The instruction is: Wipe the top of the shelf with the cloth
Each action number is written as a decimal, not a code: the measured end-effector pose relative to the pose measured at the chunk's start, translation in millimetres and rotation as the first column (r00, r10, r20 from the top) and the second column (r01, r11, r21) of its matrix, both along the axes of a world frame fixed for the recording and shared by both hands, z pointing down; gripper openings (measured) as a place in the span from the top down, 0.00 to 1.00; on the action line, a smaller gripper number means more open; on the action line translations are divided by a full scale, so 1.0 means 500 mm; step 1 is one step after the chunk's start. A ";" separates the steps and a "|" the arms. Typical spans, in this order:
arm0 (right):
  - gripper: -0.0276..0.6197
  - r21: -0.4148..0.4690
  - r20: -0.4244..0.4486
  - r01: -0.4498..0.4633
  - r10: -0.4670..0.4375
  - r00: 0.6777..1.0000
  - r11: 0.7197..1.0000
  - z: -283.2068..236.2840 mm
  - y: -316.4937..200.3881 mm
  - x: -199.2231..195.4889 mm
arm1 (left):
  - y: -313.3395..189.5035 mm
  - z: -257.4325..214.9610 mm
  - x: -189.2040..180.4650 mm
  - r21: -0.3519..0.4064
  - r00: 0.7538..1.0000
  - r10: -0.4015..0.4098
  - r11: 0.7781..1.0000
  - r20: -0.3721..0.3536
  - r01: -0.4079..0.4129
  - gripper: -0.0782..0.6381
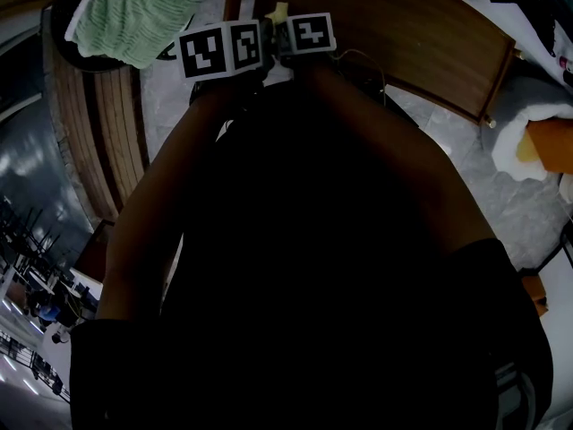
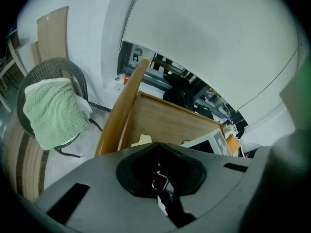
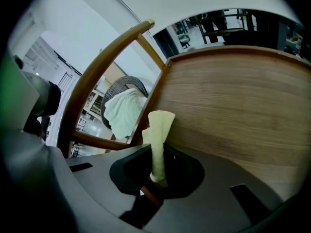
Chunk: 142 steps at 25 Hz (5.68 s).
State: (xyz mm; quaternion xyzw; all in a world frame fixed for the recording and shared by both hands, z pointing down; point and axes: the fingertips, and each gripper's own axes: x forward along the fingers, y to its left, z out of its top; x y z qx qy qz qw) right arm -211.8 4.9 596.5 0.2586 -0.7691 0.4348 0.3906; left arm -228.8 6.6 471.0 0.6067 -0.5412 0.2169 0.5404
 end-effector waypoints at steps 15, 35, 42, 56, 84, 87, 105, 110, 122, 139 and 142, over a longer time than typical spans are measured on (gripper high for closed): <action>0.88 0.024 -0.088 -0.173 0.175 0.981 0.985 -0.006 -0.046 0.339 | -0.030 0.063 0.282 -0.052 0.979 0.188 0.980 -0.077 -0.192 0.88; 0.88 0.100 -0.240 -0.426 0.437 0.867 0.899 -0.027 -0.082 0.841 | -0.079 0.111 0.675 -0.041 0.911 0.378 0.920 -0.167 -0.390 0.88; 0.88 0.159 -0.318 -0.490 0.514 0.797 0.857 -0.043 -0.088 0.990 | -0.087 0.108 0.768 -0.016 0.895 0.398 0.912 -0.200 -0.409 0.87; 0.88 0.219 -0.234 -0.559 0.599 0.766 0.800 -0.105 -0.129 0.940 | -0.083 0.075 0.634 0.002 0.942 0.266 0.963 -0.205 -0.271 0.88; 0.88 -0.023 -0.032 -0.097 0.096 0.995 0.995 0.004 0.063 -0.052 | 0.086 -0.023 -0.057 0.010 0.994 0.076 0.997 -0.084 -0.076 0.88; 0.88 -0.013 -0.049 -0.091 0.090 0.995 0.996 0.006 0.063 -0.038 | 0.079 -0.018 -0.045 0.006 0.991 0.088 0.996 -0.100 -0.088 0.88; 0.88 0.027 -0.227 -0.312 0.309 0.924 0.950 -0.008 0.030 0.432 | 0.033 0.030 0.277 -0.016 0.945 0.261 0.963 -0.196 -0.269 0.88; 0.88 0.044 -0.239 -0.378 0.377 0.895 0.925 -0.016 0.014 0.605 | 0.002 0.030 0.411 -0.001 0.937 0.279 0.958 -0.210 -0.286 0.88; 0.88 0.107 -0.281 -0.415 0.428 0.859 0.904 -0.038 -0.018 0.929 | -0.027 0.050 0.683 0.018 0.924 0.299 0.953 -0.237 -0.303 0.88; 0.88 0.255 -0.213 -0.358 0.413 0.885 0.898 -0.126 -0.077 1.028 | -0.020 0.018 0.656 0.031 0.962 0.219 0.976 -0.163 -0.217 0.87; 0.88 0.350 -0.020 -0.319 0.348 0.937 0.881 -0.248 -0.125 0.973 | -0.025 -0.009 0.608 0.060 0.967 0.212 0.977 -0.142 -0.205 0.88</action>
